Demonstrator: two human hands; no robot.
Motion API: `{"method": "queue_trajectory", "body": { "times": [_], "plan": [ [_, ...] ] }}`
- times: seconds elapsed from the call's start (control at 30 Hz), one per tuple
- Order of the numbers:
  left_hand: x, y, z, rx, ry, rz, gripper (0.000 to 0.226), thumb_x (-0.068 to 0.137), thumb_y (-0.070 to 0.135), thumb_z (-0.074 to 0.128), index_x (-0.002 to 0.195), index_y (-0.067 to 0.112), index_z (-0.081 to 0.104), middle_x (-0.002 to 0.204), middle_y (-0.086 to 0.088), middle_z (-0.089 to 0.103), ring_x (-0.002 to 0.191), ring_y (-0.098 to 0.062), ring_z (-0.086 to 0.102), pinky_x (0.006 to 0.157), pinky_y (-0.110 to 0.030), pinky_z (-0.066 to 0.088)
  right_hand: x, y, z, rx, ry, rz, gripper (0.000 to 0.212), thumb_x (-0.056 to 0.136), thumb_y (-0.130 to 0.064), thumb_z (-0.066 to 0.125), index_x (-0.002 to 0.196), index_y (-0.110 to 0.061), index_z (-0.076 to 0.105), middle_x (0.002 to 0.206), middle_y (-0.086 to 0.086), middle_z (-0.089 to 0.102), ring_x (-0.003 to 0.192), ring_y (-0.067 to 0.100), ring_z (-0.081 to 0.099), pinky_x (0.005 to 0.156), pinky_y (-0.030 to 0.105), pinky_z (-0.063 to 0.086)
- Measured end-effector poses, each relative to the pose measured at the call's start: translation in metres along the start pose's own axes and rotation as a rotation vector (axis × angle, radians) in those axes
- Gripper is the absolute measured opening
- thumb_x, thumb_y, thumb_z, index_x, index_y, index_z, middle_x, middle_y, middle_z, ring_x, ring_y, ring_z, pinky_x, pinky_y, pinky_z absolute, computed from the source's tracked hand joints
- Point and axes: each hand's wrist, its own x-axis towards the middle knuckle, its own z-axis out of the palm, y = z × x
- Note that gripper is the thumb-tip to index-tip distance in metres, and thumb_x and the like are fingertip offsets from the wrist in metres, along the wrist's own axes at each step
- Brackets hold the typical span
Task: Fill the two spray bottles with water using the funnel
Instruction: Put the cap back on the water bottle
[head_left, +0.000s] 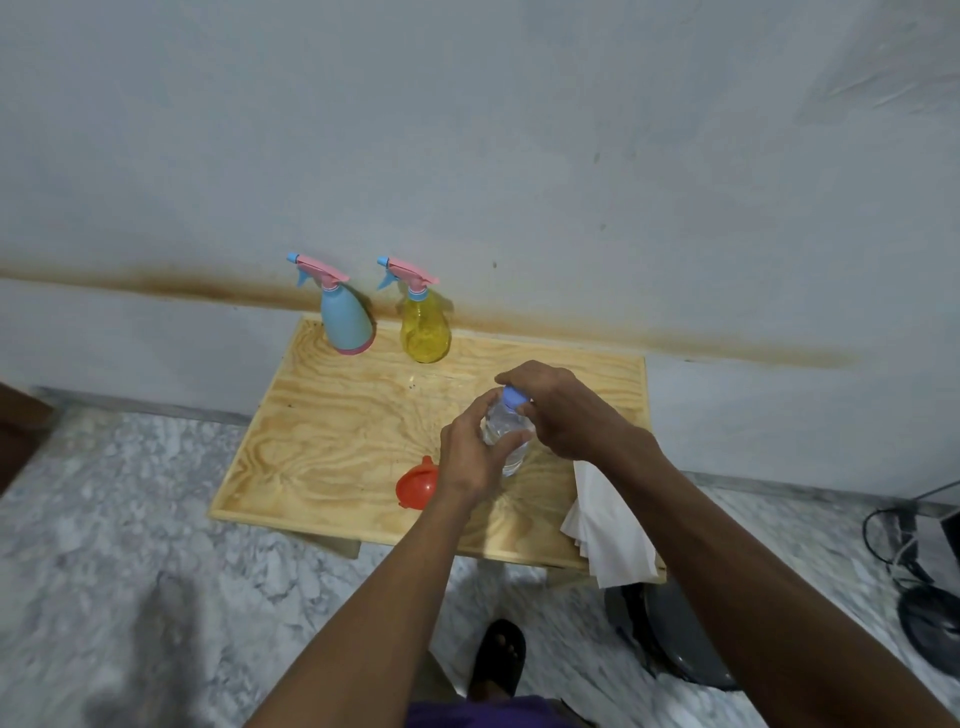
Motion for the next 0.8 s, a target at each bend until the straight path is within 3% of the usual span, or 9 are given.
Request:
{"method": "queue_trajectory", "body": {
  "times": [0.13, 0.27, 0.4, 0.47, 0.53, 0.57, 0.67, 0.73, 0.8],
  "plan": [
    [0.0000, 0.0013, 0.0002, 0.007, 0.004, -0.009, 0.078, 0.066, 0.056, 0.071, 0.135, 0.023, 0.057, 0.122, 0.005, 0.068, 0.110, -0.010, 0.064, 0.092, -0.027, 0.052, -0.0010, 0.0020, 0.0002, 0.010, 0.017, -0.022, 0.029, 0.093, -0.016, 0.066, 0.119, -0.006, 0.061, 0.110, 0.012, 0.065, 0.097, 0.031, 0.063, 0.080, 0.043, 0.052],
    [-0.0005, 0.0026, -0.0005, 0.003, 0.001, -0.008, 0.076, 0.067, 0.055, 0.071, 0.134, 0.024, 0.057, 0.120, 0.006, 0.069, 0.108, -0.009, 0.064, 0.090, -0.025, 0.053, -0.0009, -0.0013, 0.0026, -0.008, 0.033, 0.025, 0.030, 0.092, -0.009, 0.065, 0.121, -0.006, 0.057, 0.114, 0.012, 0.061, 0.094, 0.029, 0.061, 0.079, 0.044, 0.053],
    [-0.0012, 0.0056, -0.0015, -0.003, -0.001, -0.005, 0.073, 0.068, 0.050, 0.070, 0.135, 0.023, 0.057, 0.119, 0.003, 0.069, 0.104, -0.010, 0.065, 0.086, -0.020, 0.052, 0.0002, -0.0004, 0.0041, 0.050, 0.060, 0.059, 0.025, 0.093, -0.018, 0.064, 0.114, -0.005, 0.057, 0.108, 0.012, 0.060, 0.088, 0.030, 0.058, 0.076, 0.042, 0.050],
    [-0.0014, 0.0072, -0.0021, 0.000, -0.005, -0.008, 0.069, 0.072, 0.044, 0.073, 0.135, 0.022, 0.057, 0.118, 0.002, 0.069, 0.102, -0.009, 0.065, 0.081, -0.010, 0.049, -0.0005, -0.0005, 0.0042, 0.071, 0.053, 0.091, 0.028, 0.095, -0.028, 0.062, 0.112, -0.006, 0.057, 0.106, 0.012, 0.060, 0.085, 0.028, 0.056, 0.075, 0.042, 0.049],
    [-0.0014, 0.0075, -0.0020, -0.006, -0.002, -0.009, 0.069, 0.072, 0.043, 0.073, 0.135, 0.021, 0.056, 0.119, 0.002, 0.069, 0.102, -0.010, 0.064, 0.078, -0.005, 0.046, -0.0024, -0.0029, 0.0011, 0.102, 0.041, 0.094, 0.045, 0.096, -0.044, 0.049, 0.116, -0.005, 0.059, 0.110, 0.013, 0.063, 0.088, 0.027, 0.057, 0.077, 0.035, 0.046],
    [-0.0015, 0.0078, -0.0021, -0.007, 0.001, -0.005, 0.072, 0.071, 0.048, 0.072, 0.135, 0.021, 0.056, 0.120, 0.002, 0.068, 0.104, -0.010, 0.064, 0.081, -0.008, 0.048, -0.0034, -0.0042, -0.0004, 0.116, 0.035, 0.089, 0.045, 0.097, -0.039, 0.048, 0.122, -0.003, 0.059, 0.116, 0.015, 0.063, 0.094, 0.028, 0.059, 0.081, 0.033, 0.046],
    [-0.0005, 0.0069, -0.0013, 0.025, 0.006, 0.007, 0.072, 0.071, 0.049, 0.074, 0.136, 0.022, 0.056, 0.125, 0.003, 0.067, 0.109, -0.011, 0.063, 0.091, -0.024, 0.052, -0.0040, -0.0023, -0.0020, 0.080, 0.004, 0.054, 0.040, 0.094, -0.002, 0.058, 0.133, -0.002, 0.055, 0.127, 0.017, 0.059, 0.111, 0.030, 0.059, 0.093, 0.036, 0.048],
    [0.0000, 0.0070, -0.0015, 0.033, 0.010, 0.011, 0.069, 0.073, 0.043, 0.076, 0.136, 0.021, 0.056, 0.123, 0.003, 0.068, 0.107, -0.010, 0.063, 0.090, -0.023, 0.050, -0.0022, -0.0006, -0.0002, 0.060, -0.018, 0.047, 0.033, 0.094, -0.006, 0.060, 0.127, -0.005, 0.058, 0.122, 0.013, 0.059, 0.105, 0.029, 0.059, 0.088, 0.038, 0.050],
    [0.0000, 0.0073, -0.0010, 0.032, 0.006, 0.010, 0.070, 0.072, 0.047, 0.075, 0.135, 0.022, 0.057, 0.120, 0.004, 0.069, 0.106, -0.010, 0.064, 0.088, -0.020, 0.051, -0.0011, -0.0003, -0.0006, 0.032, -0.026, 0.072, 0.034, 0.096, -0.030, 0.061, 0.121, -0.008, 0.058, 0.116, 0.010, 0.059, 0.096, 0.027, 0.060, 0.081, 0.039, 0.051]
  ]
}}
